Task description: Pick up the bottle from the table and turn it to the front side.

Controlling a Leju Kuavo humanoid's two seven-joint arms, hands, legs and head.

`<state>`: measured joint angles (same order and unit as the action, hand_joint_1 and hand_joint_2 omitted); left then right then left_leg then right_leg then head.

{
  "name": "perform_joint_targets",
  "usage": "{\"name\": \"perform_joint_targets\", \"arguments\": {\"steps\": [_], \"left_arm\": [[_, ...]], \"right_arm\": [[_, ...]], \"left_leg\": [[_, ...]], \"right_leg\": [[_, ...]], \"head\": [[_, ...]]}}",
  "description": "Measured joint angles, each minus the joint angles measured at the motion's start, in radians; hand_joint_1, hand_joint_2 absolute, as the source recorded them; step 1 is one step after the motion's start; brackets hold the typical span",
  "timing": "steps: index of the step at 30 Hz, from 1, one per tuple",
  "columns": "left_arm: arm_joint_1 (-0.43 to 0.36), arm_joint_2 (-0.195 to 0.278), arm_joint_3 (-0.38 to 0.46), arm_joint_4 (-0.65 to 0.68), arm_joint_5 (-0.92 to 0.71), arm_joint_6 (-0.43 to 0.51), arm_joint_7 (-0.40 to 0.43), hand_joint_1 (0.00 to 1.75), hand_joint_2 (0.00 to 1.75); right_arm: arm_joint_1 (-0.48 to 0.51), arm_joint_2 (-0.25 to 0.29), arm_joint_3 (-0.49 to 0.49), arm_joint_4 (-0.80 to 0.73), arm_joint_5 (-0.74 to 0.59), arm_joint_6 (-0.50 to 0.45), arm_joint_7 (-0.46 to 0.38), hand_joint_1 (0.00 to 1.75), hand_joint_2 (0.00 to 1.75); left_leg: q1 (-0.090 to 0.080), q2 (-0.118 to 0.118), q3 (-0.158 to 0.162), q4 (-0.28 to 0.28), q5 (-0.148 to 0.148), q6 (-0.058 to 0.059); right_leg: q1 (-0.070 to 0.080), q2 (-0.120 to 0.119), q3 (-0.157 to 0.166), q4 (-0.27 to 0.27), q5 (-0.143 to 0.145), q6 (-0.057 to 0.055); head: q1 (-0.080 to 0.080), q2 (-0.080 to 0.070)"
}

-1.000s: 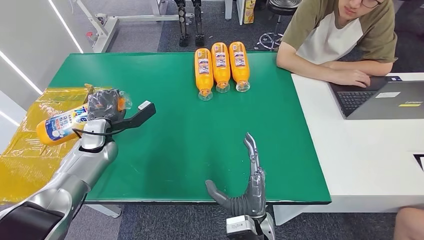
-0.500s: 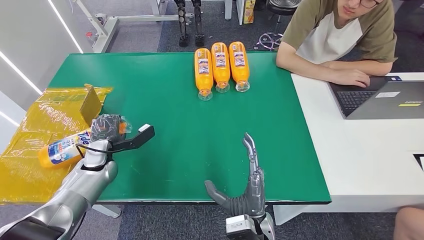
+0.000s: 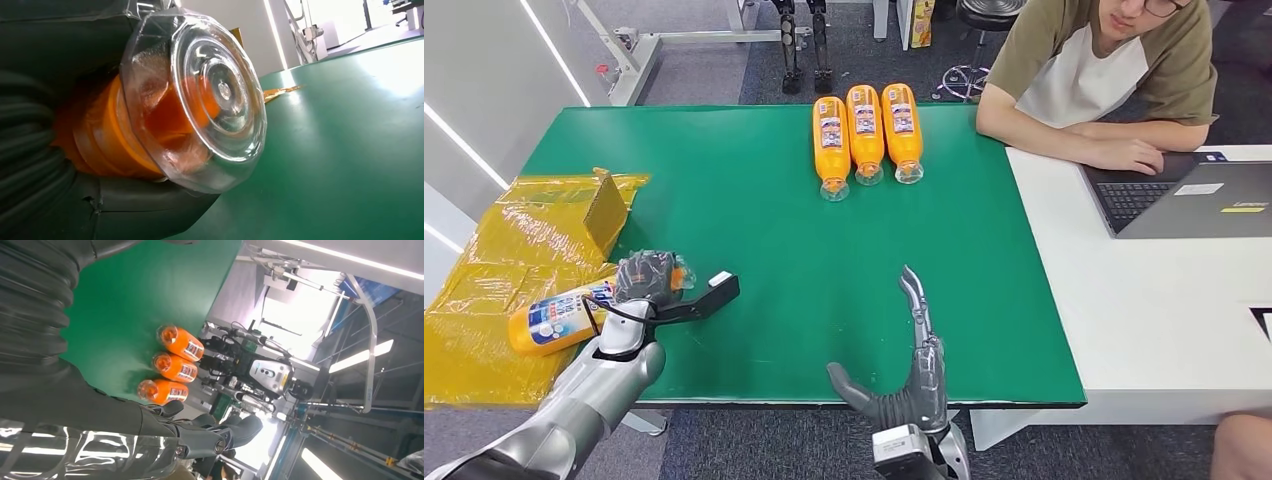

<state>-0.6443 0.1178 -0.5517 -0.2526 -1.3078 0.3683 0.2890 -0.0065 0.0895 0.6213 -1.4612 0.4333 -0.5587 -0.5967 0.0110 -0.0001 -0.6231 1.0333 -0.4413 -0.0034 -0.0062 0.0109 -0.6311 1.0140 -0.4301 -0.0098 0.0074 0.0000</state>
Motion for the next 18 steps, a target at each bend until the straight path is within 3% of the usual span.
{"name": "perform_joint_targets", "arguments": {"steps": [1,2,15,18], "left_arm": [[0.002,0.0,0.001,0.0,0.001,0.0,-0.005,0.14,1.75],[0.004,0.0,0.002,0.0,0.004,0.001,-0.01,0.06,1.75],[0.023,0.0,0.035,0.0,0.028,0.02,-0.047,0.0,1.75],[0.023,-0.001,0.056,0.0,0.078,0.01,-0.104,0.0,1.75]], "right_arm": [[-0.003,0.0,0.002,0.004,-0.006,0.004,-0.003,0.0,1.75],[-0.007,0.001,0.003,0.008,-0.013,0.008,-0.007,0.0,1.75],[-0.046,0.016,0.013,0.064,-0.039,0.024,-0.023,0.0,1.75],[-0.049,0.017,0.014,0.071,-0.05,0.025,-0.027,0.0,1.75]], "left_leg": [[0.0,0.0,0.0,0.0,0.0,0.0],[0.0,0.0,0.0,0.0,0.0,0.0],[0.0,0.0,0.0,0.0,0.0,0.0],[0.0,0.0,0.0,0.0,0.0,0.0]], "right_leg": [[0.0,0.0,0.0,0.0,0.0,0.0],[0.0,0.0,0.0,0.0,0.0,0.0],[0.0,0.0,0.0,0.0,0.0,0.0],[0.0,0.0,0.0,0.0,0.0,0.0]], "head": [[0.0,0.0],[0.0,0.0],[0.0,0.0],[0.0,0.0]]}}
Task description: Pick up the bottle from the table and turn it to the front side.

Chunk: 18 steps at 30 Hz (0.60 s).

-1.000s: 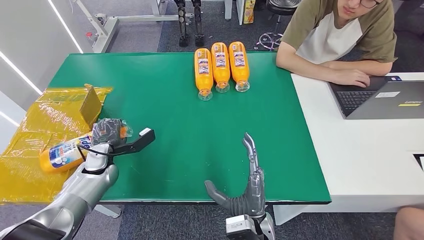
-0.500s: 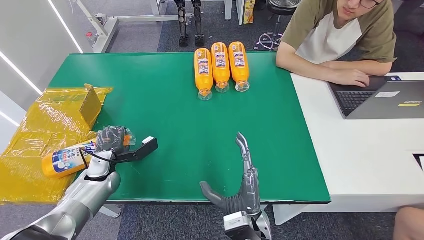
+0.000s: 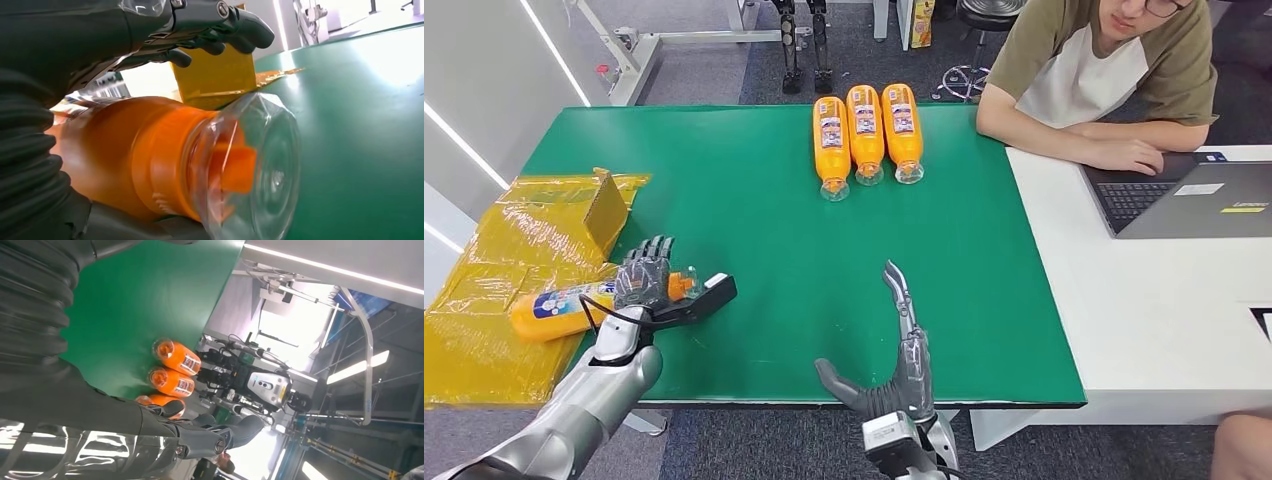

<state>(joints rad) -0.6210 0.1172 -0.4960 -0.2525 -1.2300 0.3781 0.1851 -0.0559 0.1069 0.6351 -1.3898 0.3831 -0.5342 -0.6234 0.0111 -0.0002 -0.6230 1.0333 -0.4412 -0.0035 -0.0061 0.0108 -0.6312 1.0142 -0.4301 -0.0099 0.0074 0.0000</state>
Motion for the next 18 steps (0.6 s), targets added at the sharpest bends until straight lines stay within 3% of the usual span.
{"name": "perform_joint_targets", "arguments": {"steps": [4,10,14,18], "left_arm": [[-0.004,-0.011,0.093,0.0,0.162,-0.12,-0.178,0.0,1.75],[-0.035,-0.012,0.279,-0.002,0.385,-0.556,-0.48,0.0,1.75],[-0.04,0.001,0.371,-0.004,0.474,-0.781,-0.611,0.0,1.75],[-0.042,0.023,0.427,-0.012,0.504,-0.894,-0.715,0.0,1.75]], "right_arm": [[-0.003,0.0,0.0,0.006,-0.018,0.0,-0.006,0.0,1.75],[-0.012,0.001,0.0,0.023,-0.051,0.015,-0.029,0.0,1.75],[-0.014,0.004,-0.001,0.032,-0.057,0.018,-0.037,0.0,1.75],[-0.014,0.006,-0.003,0.035,-0.056,0.011,-0.038,0.0,1.75]], "left_leg": [[0.0,-0.002,0.0,0.0,0.0,0.0],[0.0,-0.007,0.007,-0.002,0.0,0.0],[0.0,-0.005,0.009,-0.002,0.001,-0.001],[0.0,-0.003,0.009,-0.002,0.002,-0.003]], "right_leg": [[0.0,-0.002,0.001,0.0,0.0,0.0],[0.0,-0.007,0.009,0.0,-0.003,-0.001],[0.0,-0.005,0.009,0.0,-0.002,-0.003],[0.0,-0.004,0.007,0.0,-0.001,-0.005]], "head": [[0.0,0.0],[0.0,0.0],[0.0,0.0],[0.0,0.0]]}}
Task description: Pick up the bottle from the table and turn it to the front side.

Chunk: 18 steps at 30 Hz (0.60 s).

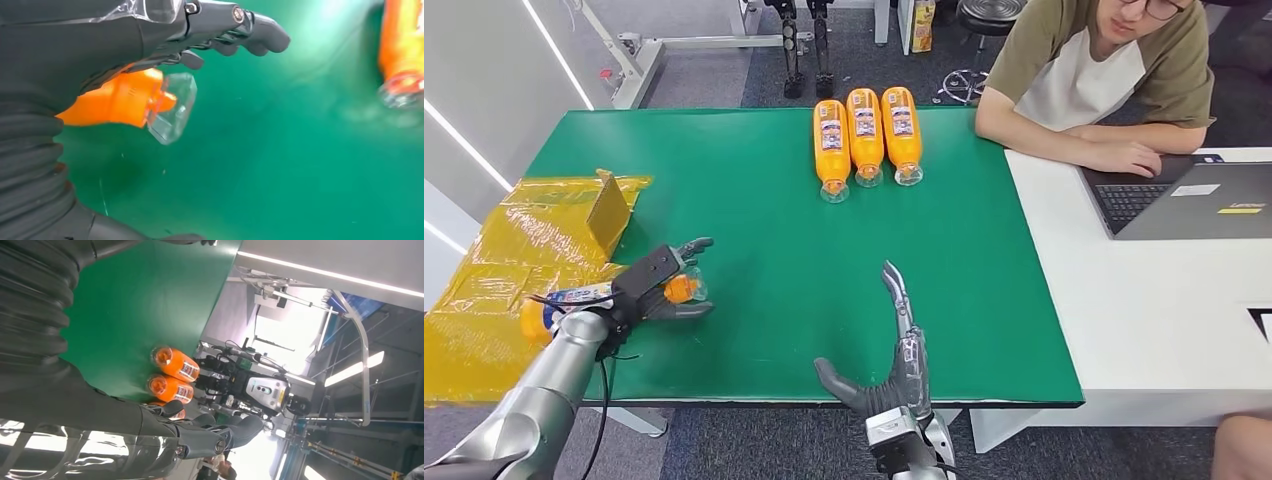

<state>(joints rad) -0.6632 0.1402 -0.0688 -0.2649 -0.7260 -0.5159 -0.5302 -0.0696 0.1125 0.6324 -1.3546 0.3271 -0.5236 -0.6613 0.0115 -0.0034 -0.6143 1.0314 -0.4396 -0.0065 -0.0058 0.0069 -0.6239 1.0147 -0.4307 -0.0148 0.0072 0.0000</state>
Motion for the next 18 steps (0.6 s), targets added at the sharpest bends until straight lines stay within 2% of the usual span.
{"name": "perform_joint_targets", "arguments": {"steps": [6,13,18], "left_arm": [[-0.04,0.038,0.017,-0.027,0.009,-0.05,-0.129,0.0,1.75],[-0.079,0.055,0.018,-0.049,0.018,-0.046,-0.151,0.0,1.75],[-0.077,0.053,0.013,-0.14,0.201,0.026,-0.171,0.0,1.75]], "right_arm": [[0.002,0.003,-0.006,0.0,0.01,-0.003,-0.002,0.0,1.75],[0.004,0.006,-0.012,0.0,0.018,-0.001,-0.003,0.0,1.75],[0.005,0.008,-0.017,-0.001,0.032,0.008,0.001,0.0,1.75]], "left_leg": [[0.0,0.0,-0.001,0.0,0.001,-0.001],[0.0,0.0,-0.001,0.0,0.0,-0.001],[0.0,0.0,-0.002,0.0,0.001,-0.001]], "right_leg": [[0.0,0.0,-0.001,0.0,0.0,0.0],[0.0,0.0,-0.001,0.0,0.0,0.0],[0.0,0.0,-0.003,0.0,0.0,-0.001]], "head": [[0.0,0.0],[0.0,0.0],[0.0,0.0]]}}
